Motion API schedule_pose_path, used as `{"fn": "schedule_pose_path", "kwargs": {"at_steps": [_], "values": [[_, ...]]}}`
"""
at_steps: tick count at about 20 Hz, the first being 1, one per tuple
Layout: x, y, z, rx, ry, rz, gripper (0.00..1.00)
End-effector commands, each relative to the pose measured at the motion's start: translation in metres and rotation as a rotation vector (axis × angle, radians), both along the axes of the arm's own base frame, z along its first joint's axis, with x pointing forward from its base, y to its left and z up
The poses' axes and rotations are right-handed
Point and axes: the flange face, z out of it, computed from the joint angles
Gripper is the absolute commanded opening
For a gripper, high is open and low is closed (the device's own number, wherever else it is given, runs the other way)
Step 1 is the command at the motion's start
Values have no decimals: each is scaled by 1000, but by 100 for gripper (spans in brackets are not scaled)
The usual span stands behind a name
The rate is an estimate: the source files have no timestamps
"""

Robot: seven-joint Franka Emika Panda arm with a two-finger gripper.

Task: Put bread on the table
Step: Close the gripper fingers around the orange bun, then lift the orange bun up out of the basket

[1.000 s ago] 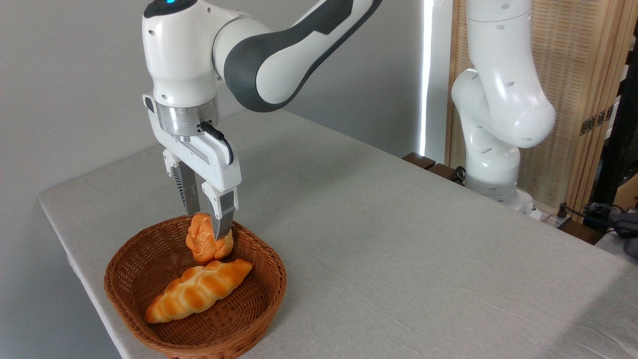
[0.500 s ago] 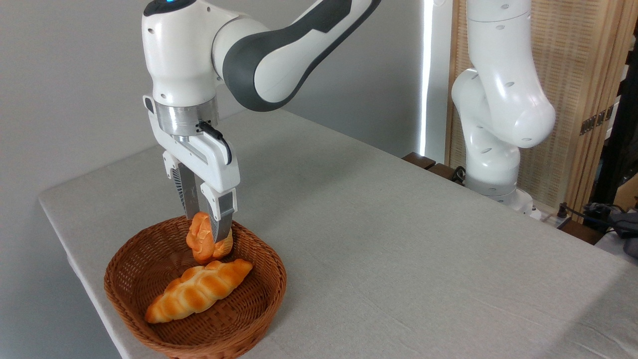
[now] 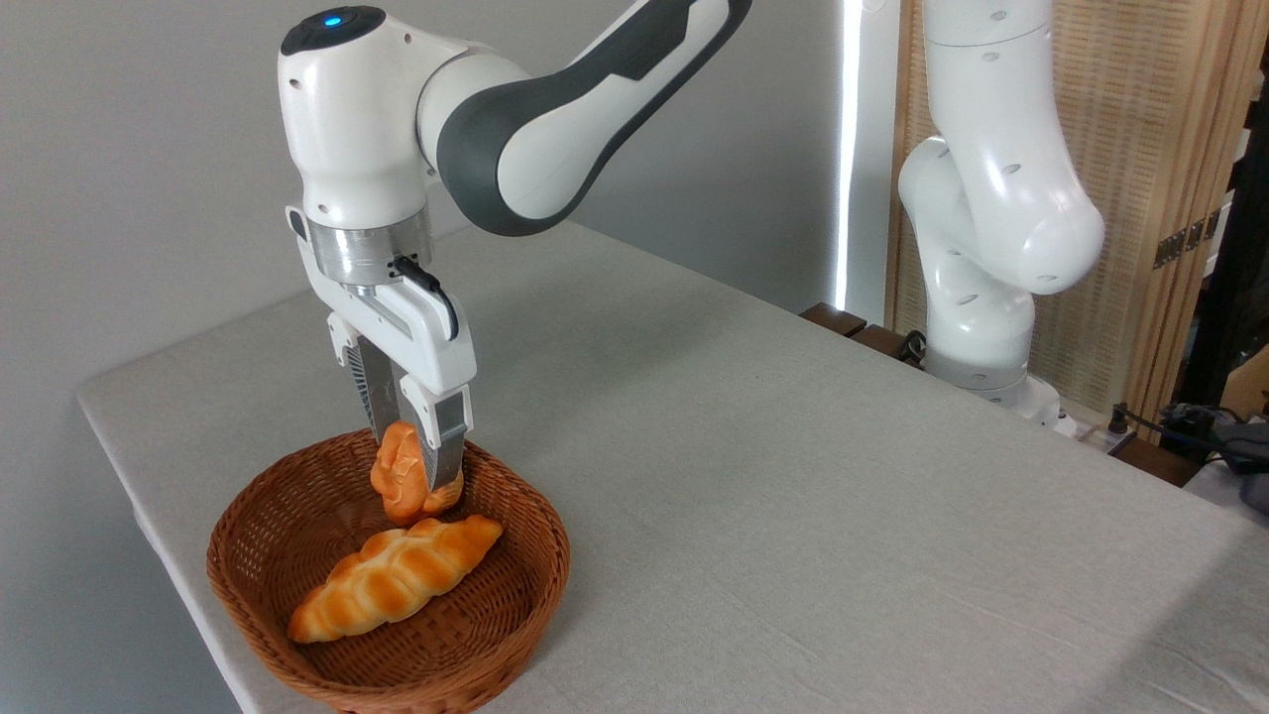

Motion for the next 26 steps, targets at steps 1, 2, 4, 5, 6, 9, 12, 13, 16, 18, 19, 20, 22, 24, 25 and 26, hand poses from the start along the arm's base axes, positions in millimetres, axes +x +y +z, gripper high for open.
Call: {"fn": "schedule_pose_path", "kwargs": {"at_steps": [1,2,4,5,6,9,12,13,16,18,19,20,22,24,25,26], "values": [[2,1,4,6,-19,-8,67],[3,1,3,6,-18,-9,62],[2,2,3,6,-18,-8,53],[3,2,4,4,-19,-6,53],[3,2,3,5,-16,-6,53],[2,2,3,6,-16,-7,54],[2,2,4,6,-18,-7,54],[2,2,4,6,-18,-8,55],[2,3,9,4,-25,-5,56],[1,9,22,-9,-46,6,56],[-1,11,31,-15,-57,8,56],[-1,12,34,-17,-63,11,56],[-8,14,53,-29,-80,15,56],[-17,14,69,-35,-82,11,56],[-22,14,72,-34,-67,7,56],[-27,13,75,-31,-46,-1,56]]}}
